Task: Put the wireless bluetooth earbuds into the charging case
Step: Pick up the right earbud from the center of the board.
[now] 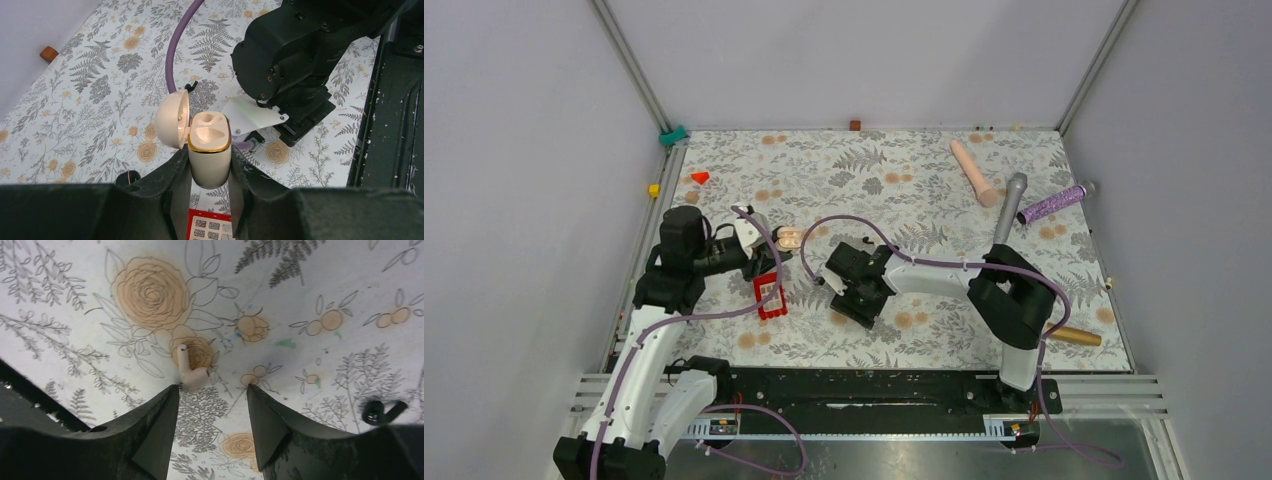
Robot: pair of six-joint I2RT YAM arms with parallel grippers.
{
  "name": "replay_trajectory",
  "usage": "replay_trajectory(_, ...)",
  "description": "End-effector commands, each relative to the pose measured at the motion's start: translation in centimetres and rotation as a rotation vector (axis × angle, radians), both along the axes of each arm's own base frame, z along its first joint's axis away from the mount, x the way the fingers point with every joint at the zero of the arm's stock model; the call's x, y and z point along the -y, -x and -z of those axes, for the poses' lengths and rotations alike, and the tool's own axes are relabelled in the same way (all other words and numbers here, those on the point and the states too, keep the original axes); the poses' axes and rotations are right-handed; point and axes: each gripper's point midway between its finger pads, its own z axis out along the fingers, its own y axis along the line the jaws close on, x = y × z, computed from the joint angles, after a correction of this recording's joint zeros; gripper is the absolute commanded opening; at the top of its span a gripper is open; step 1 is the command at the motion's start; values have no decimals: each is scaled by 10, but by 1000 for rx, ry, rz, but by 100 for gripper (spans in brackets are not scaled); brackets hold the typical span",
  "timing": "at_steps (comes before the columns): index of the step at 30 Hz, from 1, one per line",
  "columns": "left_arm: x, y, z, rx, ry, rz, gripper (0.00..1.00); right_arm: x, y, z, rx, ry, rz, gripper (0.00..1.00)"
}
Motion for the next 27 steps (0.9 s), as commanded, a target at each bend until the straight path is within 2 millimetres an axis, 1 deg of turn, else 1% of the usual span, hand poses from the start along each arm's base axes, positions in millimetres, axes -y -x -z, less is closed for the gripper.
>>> replay_trajectory(1,-2,-5,-12,71,8,-7,0,2,-23,-3,113,67,9,60)
replay_trajectory(5,-2,-5,-12,70,11,-2,0,2,-33,-4,159,92,16,60)
replay_trajectory(11,-2,-5,-11,67,12,-3,0,-9,-47,-15,205,79,14,60)
replay_trajectory(14,-2,-3,-12,65,14,-2,0,-11,-46,-20,189,82,-20,59)
replay_trajectory(15,-2,-3,-12,64,14,0,0,-12,-43,-24,172,72,-44,59)
replay_trajectory(16,-2,-3,-12,64,15,2,0,-14,-35,-27,134,50,-78,59)
replay_trajectory(18,-2,-2,-12,64,15,6,0,-13,-28,-38,87,27,-129,59)
replay_trajectory(19,-1,-2,-12,62,16,9,0,-15,-20,-44,33,-1,-160,58)
replay_trajectory(22,-1,-2,-11,60,16,16,0,-17,-11,-59,-95,-48,-180,58)
replay_trajectory(24,-1,-1,-11,62,16,17,0,-18,-13,-63,-172,-48,-157,57)
replay_trajectory(27,-1,0,-11,60,19,20,0,-24,-17,-60,-276,-41,-116,53)
